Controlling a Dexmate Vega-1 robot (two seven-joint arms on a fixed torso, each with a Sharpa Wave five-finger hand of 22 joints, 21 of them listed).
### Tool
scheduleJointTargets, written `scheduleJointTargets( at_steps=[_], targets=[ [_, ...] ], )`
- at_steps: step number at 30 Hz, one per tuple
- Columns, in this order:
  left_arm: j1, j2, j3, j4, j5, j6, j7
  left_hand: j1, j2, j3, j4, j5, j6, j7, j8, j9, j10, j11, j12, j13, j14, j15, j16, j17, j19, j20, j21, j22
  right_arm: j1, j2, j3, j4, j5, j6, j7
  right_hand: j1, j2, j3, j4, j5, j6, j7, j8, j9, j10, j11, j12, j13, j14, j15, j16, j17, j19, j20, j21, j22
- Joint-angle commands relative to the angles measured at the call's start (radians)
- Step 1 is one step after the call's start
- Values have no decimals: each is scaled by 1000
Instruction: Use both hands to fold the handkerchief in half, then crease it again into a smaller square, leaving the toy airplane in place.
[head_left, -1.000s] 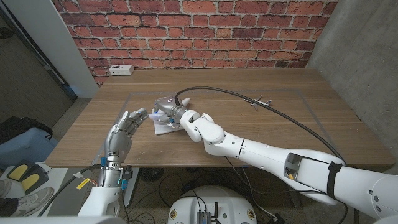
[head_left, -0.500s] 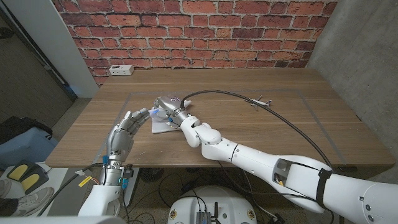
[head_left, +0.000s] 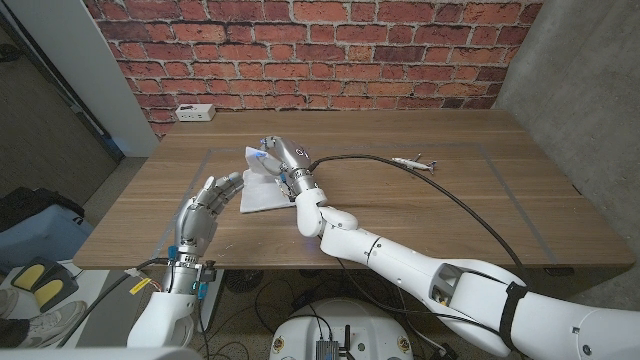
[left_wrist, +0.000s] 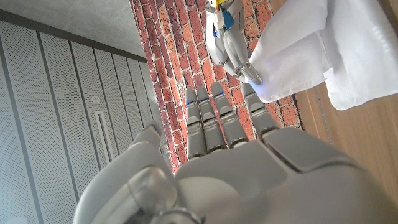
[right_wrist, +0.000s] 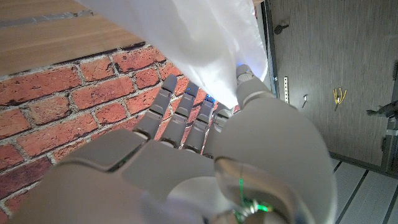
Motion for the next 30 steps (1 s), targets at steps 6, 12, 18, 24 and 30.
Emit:
scheduleJointTargets(
  at_steps=[6, 12, 18, 24, 30],
  targets=[
    [-31, 14, 17, 3, -4, 16, -3, -14, -3, 3, 2, 0, -4, 0, -1, 5, -4, 5, -3, 6, -2, -2, -3, 4, -3, -2, 3, 4, -19, -26, 12, -48, 65, 111, -89, 18, -2, 10, -3, -2, 15, 4, 9, 0, 11, -8, -4, 3, 5, -114, 4, 5, -21, 4, -13, 5],
    [-35, 12, 22, 6, 1, 9, -1, -16, -3, 5, 2, 0, -5, -1, 0, 5, -2, 6, -2, 7, -1, -2, -2, 4, -2, -2, 4, 4, -17, -40, 6, -74, 58, 130, -68, 19, -4, 11, -2, -3, 17, -3, 11, -1, 12, -7, -7, 3, -2, -109, 3, 9, -35, 8, -20, 6],
    [-30, 13, 19, -2, 9, 4, 4, -18, -4, 6, 1, 0, -4, 0, 1, 5, -1, 1, -1, 7, -2, -1, -3, 4, -3, -2, 4, 4, -9, -66, -28, -88, 17, 144, -24, 14, -19, 3, -1, -5, 36, -25, 18, -5, 16, -23, -11, 3, -16, -113, 3, 17, -35, 10, -21, 6],
    [-21, 16, 12, -11, 15, 2, 6, -19, -5, 8, 0, 0, -9, -2, 0, 5, -2, 3, -2, 7, -1, 0, -2, 3, -3, -1, 4, 5, -7, -82, -58, -92, -13, 152, 28, 11, -35, -9, 1, -7, 70, -89, 1, -24, 28, -53, -19, 2, -30, -117, 9, 28, -35, 13, -28, 6],
    [-20, 20, 15, -7, 7, 0, -2, -21, -5, 9, 0, 0, -10, -2, 1, 5, -3, 4, -2, 8, -2, -1, -2, 3, -3, -1, 5, 5, -14, -79, -69, -96, -26, 166, 47, 15, -44, -15, -2, -6, 93, -77, -7, -30, 46, -64, -17, 1, -32, -125, 14, 31, -32, 11, -31, 6]
  ],
)
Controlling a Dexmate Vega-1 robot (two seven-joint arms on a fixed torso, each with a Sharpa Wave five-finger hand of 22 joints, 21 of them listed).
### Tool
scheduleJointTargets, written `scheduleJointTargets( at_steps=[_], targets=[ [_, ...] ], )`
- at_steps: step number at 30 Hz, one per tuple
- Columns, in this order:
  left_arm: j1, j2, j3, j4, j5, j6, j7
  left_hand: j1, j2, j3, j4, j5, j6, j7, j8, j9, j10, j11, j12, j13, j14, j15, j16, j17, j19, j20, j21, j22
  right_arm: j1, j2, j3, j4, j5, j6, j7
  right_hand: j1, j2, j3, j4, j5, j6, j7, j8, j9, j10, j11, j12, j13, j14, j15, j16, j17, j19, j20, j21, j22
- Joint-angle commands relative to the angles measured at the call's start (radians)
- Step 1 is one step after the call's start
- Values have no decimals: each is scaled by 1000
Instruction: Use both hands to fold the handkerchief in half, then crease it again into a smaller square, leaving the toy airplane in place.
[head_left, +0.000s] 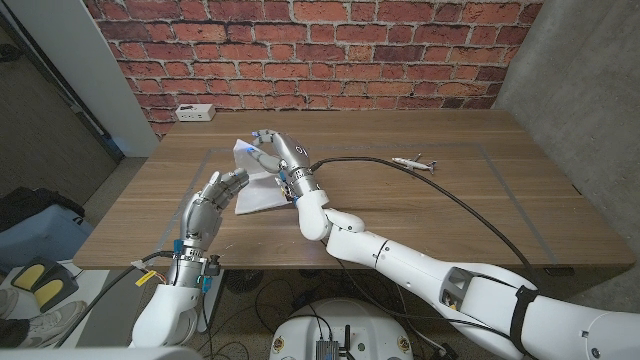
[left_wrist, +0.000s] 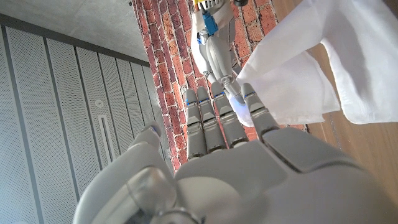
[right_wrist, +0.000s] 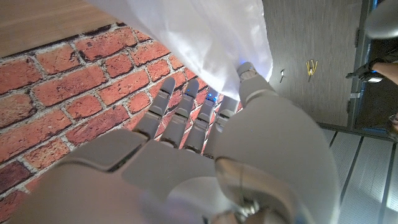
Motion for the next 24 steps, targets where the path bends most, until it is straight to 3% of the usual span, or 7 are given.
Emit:
scheduleJointTargets(
  at_steps=[1, 4, 5, 6, 10, 19, 24],
  targets=[
    [4, 6, -1, -2, -4, -9, -5, -6, -1, 10, 0, 0, -6, 1, 1, 5, -1, 2, -2, 3, -2, -1, -2, 3, -4, -1, 5, 5, -4, -15, -35, -18, -35, 28, 62, 2, -9, -9, 0, -3, 31, -27, -2, 2, 8, -5, -2, 1, -6, -128, 5, 5, 2, -1, -1, 1],
    [5, 4, 0, 3, -6, -17, -7, -7, -1, 10, -1, 0, -7, 2, 1, 5, -2, 0, -2, 3, -1, -1, -1, 3, -4, -1, 5, 5, -5, -19, -38, -40, -44, 7, 92, -29, -4, -21, 20, -5, 24, -18, -20, -1, -10, -6, -14, 1, -22, -120, 3, 8, -8, 5, -7, 1],
    [6, 4, 0, 4, -7, -19, -8, -7, -1, 11, -1, 0, -7, 2, 1, 5, -2, 0, -2, 4, -1, 0, -1, 3, -4, 0, 5, 5, -2, -21, -39, -42, -44, 9, 102, -31, 1, -26, 18, -6, 40, -124, -32, 1, -10, -5, -18, 0, -26, -115, 3, 4, -12, 6, -13, 2],
    [6, 4, 1, 5, -8, -21, -9, -7, -1, 11, -1, 0, -7, 2, 1, 5, -3, 1, -2, 4, -1, -1, -2, 3, -4, -1, 5, 5, 3, -28, -42, -50, -44, 10, 126, -42, 4, -32, 21, -6, 29, -41, -51, -1, -20, -5, -26, 0, -31, -113, 3, 5, -9, 6, -15, 2],
    [13, 2, -4, 7, -8, -30, -9, -8, -2, 12, -2, 0, -8, 1, 1, 5, -2, 2, -2, 4, -2, 0, -2, 3, -4, 0, 5, 5, 29, -60, -55, -91, -42, -14, 254, -267, -37, -122, 105, 0, -159, -7, -203, 2, -143, 67, -69, 2, -124, -58, -43, -1, -74, 52, -66, 3],
    [23, 7, -15, 0, -9, -32, -13, -10, -2, 14, -3, 1, -11, 0, 1, 5, -1, 1, -1, 4, -5, -1, -3, 3, -4, 0, 6, 5, 69, -89, -41, -42, 1, 103, 350, -542, -125, -258, 215, 19, -173, 109, -216, 12, -158, 136, -53, 7, -156, -14, -56, 10, -135, 78, -115, 7],
    [18, 12, -14, -1, -13, -26, -19, -11, -3, 15, -4, 1, -14, -1, 0, 4, -2, 0, -2, 5, -5, -2, -2, 3, -4, 0, 6, 5, 99, -111, -36, -30, 3, 149, 407, -625, -169, -312, 246, 35, -219, 115, -229, 14, -174, 147, -56, 9, -169, -2, -62, 12, -155, 80, -132, 9]
  ],
)
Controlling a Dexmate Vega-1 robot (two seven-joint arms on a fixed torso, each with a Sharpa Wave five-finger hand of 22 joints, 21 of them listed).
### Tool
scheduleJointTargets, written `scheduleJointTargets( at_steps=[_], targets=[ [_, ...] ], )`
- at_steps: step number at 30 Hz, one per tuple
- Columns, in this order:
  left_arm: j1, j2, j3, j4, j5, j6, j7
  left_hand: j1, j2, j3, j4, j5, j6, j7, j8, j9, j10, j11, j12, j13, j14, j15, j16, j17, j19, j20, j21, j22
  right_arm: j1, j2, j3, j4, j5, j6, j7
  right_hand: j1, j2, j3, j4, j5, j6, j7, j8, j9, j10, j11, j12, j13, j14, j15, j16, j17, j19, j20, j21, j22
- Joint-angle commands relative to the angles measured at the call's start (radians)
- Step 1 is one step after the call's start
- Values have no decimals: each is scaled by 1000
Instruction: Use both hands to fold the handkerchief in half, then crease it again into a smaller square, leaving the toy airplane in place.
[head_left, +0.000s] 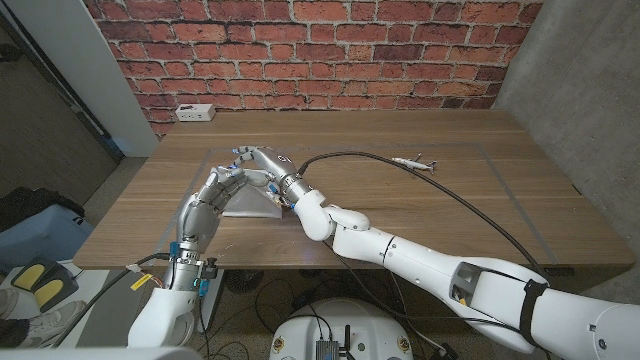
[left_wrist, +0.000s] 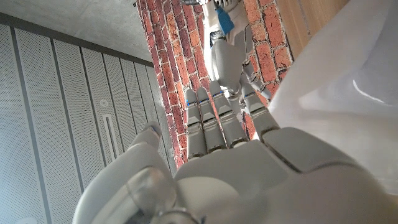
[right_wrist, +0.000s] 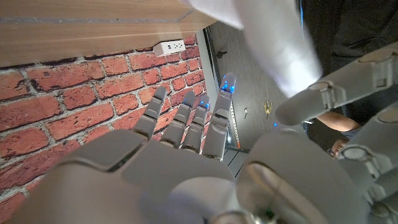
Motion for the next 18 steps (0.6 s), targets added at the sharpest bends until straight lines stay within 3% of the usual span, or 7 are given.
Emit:
scheduleJointTargets(
  at_steps=[1, 6, 8, 9, 12, 18],
  targets=[
    [0, 8, -4, -4, -10, 5, -9, -7, 1, 11, 0, 1, -6, -2, 0, 4, 1, -3, -2, 5, -3, 3, -2, -1, -5, 0, 6, 5, 62, -50, 10, 29, 25, 104, 158, -81, -48, -55, 28, 26, -62, -6, -16, 5, -29, 13, -2, 4, -19, -4, -7, 3, -16, 4, -13, 5],
    [-1, 8, -5, -7, -8, 11, -8, -8, 1, 12, 0, 0, -6, -4, 1, 4, 0, -1, -2, 5, -3, 3, -1, -1, -4, 0, 6, 5, 48, -54, 39, 28, 41, 111, 152, -85, -58, -68, 28, 39, -112, -15, -23, 6, -51, 13, -6, 5, -32, -4, -16, 1, -26, 2, -22, 5],
    [-2, 10, -4, -8, -7, 15, -9, -8, 0, 12, -1, 0, -8, -3, 1, 4, 1, 0, -2, 5, -3, 3, -2, -1, -5, 1, 6, 5, 43, -55, 49, 27, 42, 108, 144, -79, -42, -61, 28, 46, -108, -16, -17, 6, -50, 14, -4, 5, -30, -7, -14, 2, -22, 3, -22, 5],
    [-1, 9, -5, -10, -4, 17, -6, -8, 0, 13, -1, 0, -8, -3, 1, 4, 1, -1, -2, 5, -4, 2, -2, -1, -5, 1, 6, 5, 38, -55, 53, 23, 37, 99, 136, -65, -13, -48, 27, 56, -109, -16, -13, 7, -51, 14, -1, 5, -30, -8, -13, 3, -16, 1, -22, 5],
    [0, 6, -7, -14, 2, 22, 0, -9, 0, 14, -1, 0, -7, -3, 1, 4, -2, 0, -3, 5, -3, 2, -1, -1, -5, 1, 7, 5, 33, -57, 63, 21, 38, 99, 126, -56, 1, -41, 24, 60, -111, -15, -11, 8, -50, 14, 0, 6, -28, -8, -12, 3, -6, 0, -19, 5],
    [1, 1, -13, -25, 25, 48, 21, -11, -1, 15, -3, 0, -16, -8, -1, 4, -3, 0, -3, 6, -8, 4, -3, -1, -5, 1, 7, 5, 20, -59, 90, 26, 64, 119, 110, 16, 85, 13, -6, 69, -145, -26, -11, 9, -58, 17, 2, 6, -29, -12, -11, 3, 30, -6, -15, 4]
  ],
)
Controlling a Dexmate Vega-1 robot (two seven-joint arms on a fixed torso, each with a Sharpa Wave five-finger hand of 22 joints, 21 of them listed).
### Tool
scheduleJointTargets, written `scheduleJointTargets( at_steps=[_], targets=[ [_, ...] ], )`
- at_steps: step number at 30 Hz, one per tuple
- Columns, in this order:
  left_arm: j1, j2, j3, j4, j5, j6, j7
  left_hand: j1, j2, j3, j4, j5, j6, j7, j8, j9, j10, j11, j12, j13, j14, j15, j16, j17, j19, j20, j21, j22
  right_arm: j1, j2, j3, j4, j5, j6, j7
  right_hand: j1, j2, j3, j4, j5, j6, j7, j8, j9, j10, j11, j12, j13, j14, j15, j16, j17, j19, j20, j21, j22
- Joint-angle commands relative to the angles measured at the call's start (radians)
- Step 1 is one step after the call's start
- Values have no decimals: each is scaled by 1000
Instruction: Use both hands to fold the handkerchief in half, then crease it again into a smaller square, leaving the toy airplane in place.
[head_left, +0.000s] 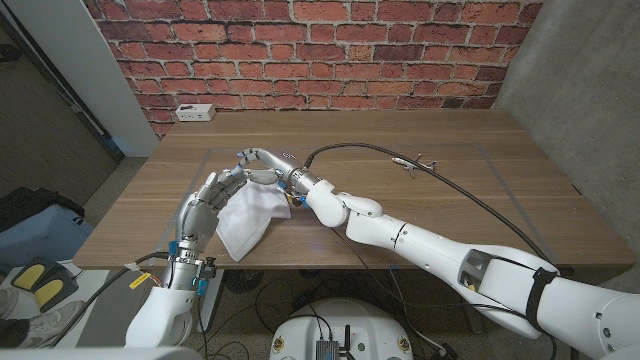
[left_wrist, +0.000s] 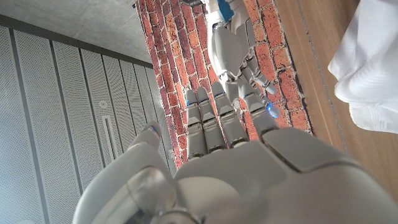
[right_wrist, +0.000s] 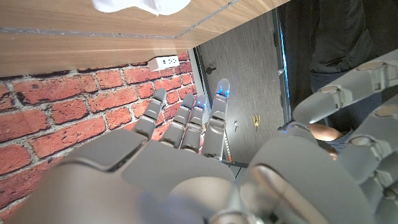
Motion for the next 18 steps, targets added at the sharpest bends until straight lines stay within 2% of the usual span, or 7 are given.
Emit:
scheduleJointTargets(
  at_steps=[1, 6, 11, 13, 18],
  targets=[
    [0, -5, -8, -16, 32, 36, 27, -7, 3, 8, -3, 0, -13, -3, -2, 4, -6, 0, -5, 6, -4, -1, 4, 2, -5, 1, 7, 5, -19, -12, 49, 6, 38, 34, -11, 40, 45, 29, -15, 5, -17, -3, 7, 4, -14, 1, 5, 1, -2, -18, 3, 2, 25, -2, 0, 4],
    [-12, -4, -4, -16, 41, 50, 32, -8, 2, 10, -5, 1, -21, -6, -4, 4, -18, 2, -9, 6, -14, -1, 1, 1, -6, 1, 7, 5, -30, -27, 70, -8, 49, 31, -14, 60, 60, 42, -29, -1, -39, -6, 4, 4, -21, 7, 3, 1, -3, -18, 3, 1, 36, -5, 1, 3],
    [-18, -5, -5, -20, 54, 61, 42, -8, -1, 16, -12, 1, -48, -20, -10, 2, -57, -3, -24, 3, -50, -1, -10, 0, -7, 2, 8, 4, -36, -33, 85, -12, 64, 30, -14, 69, 70, 49, -36, -6, -49, -5, 3, 4, -23, 7, 4, 1, -5, -19, 3, 1, 52, -8, 5, 3],
    [-21, -4, -4, -21, 54, 70, 46, -8, -2, 18, -15, 1, -54, -19, -11, 1, -65, -9, -27, 1, -65, 2, -14, -1, -9, 1, 7, 4, -42, -36, 97, -12, 73, 31, -22, 91, 87, 65, -49, -11, -62, -4, 2, 4, -24, 8, 5, 1, -4, -18, 2, -1, 55, -10, 3, 3],
    [-27, -5, -4, -21, 69, 84, 59, -6, -3, 26, -23, 1, -72, -23, -12, -1, -89, -1, -33, -5, -105, 6, -20, -3, -19, 2, 4, 3, -48, -43, 114, -15, 91, 32, -23, 117, 105, 84, -67, -20, -77, -8, 3, 3, -26, 8, 6, 1, -3, -17, -1, -5, 71, -15, 6, 2]
  ],
)
